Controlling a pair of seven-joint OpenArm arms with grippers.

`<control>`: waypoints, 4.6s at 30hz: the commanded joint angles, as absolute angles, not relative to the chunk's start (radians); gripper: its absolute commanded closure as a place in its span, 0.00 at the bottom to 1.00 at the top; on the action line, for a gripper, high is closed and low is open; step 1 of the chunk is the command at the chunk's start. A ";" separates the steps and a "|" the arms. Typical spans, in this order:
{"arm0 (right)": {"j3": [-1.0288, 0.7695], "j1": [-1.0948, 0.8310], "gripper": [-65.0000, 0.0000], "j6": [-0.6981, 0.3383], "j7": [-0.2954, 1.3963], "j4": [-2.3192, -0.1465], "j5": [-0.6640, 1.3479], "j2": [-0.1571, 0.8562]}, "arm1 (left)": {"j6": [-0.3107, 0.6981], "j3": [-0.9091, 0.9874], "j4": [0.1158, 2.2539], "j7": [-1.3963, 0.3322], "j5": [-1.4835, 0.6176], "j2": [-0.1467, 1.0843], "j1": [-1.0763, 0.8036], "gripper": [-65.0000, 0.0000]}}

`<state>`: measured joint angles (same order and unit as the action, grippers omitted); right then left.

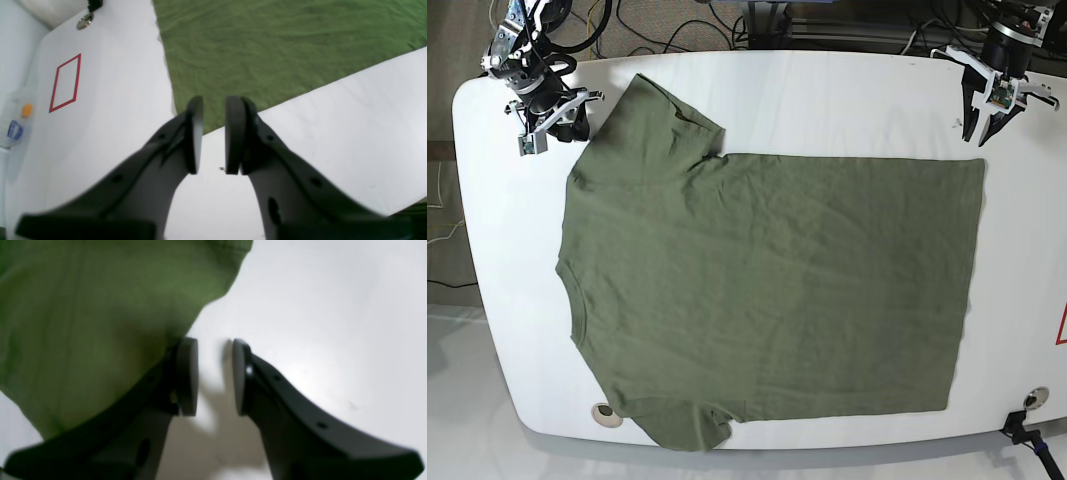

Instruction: Fold the T-shirt properly

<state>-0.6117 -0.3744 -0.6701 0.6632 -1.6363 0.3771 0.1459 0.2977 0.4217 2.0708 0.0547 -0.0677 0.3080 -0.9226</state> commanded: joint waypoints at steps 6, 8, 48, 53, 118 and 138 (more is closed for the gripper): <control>-0.615 -0.374 0.73 -0.686 0.645 -1.650 0.407 0.153 | 0.294 0.428 2.088 0.079 -0.077 0.318 -0.932 0.85; -0.620 -0.375 0.73 -0.684 0.640 -1.655 0.407 0.151 | 0.291 0.432 2.091 0.079 -0.079 0.320 -0.936 0.85; -0.534 -0.408 0.55 -0.698 0.505 -1.673 0.298 0.147 | 0.298 0.420 2.077 0.046 -0.104 0.320 -0.914 0.84; -0.498 -0.421 0.55 -0.689 0.555 -1.639 0.283 0.140 | 0.297 0.423 2.078 0.061 -0.107 0.317 -0.916 0.85; -0.450 -0.404 1.00 -0.693 0.614 -1.625 0.372 0.138 | 0.500 0.505 1.394 -0.372 -0.467 0.404 -0.359 0.65; -0.450 -0.404 1.00 -0.697 0.607 -1.631 0.377 0.138 | 0.561 0.577 1.402 -0.674 -0.748 0.305 -0.272 0.64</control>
<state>-0.4477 -0.3973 -0.6991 0.5873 -1.6222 0.3935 0.1299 0.5579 0.5720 1.3663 -0.6697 -0.7414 0.2855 -0.2779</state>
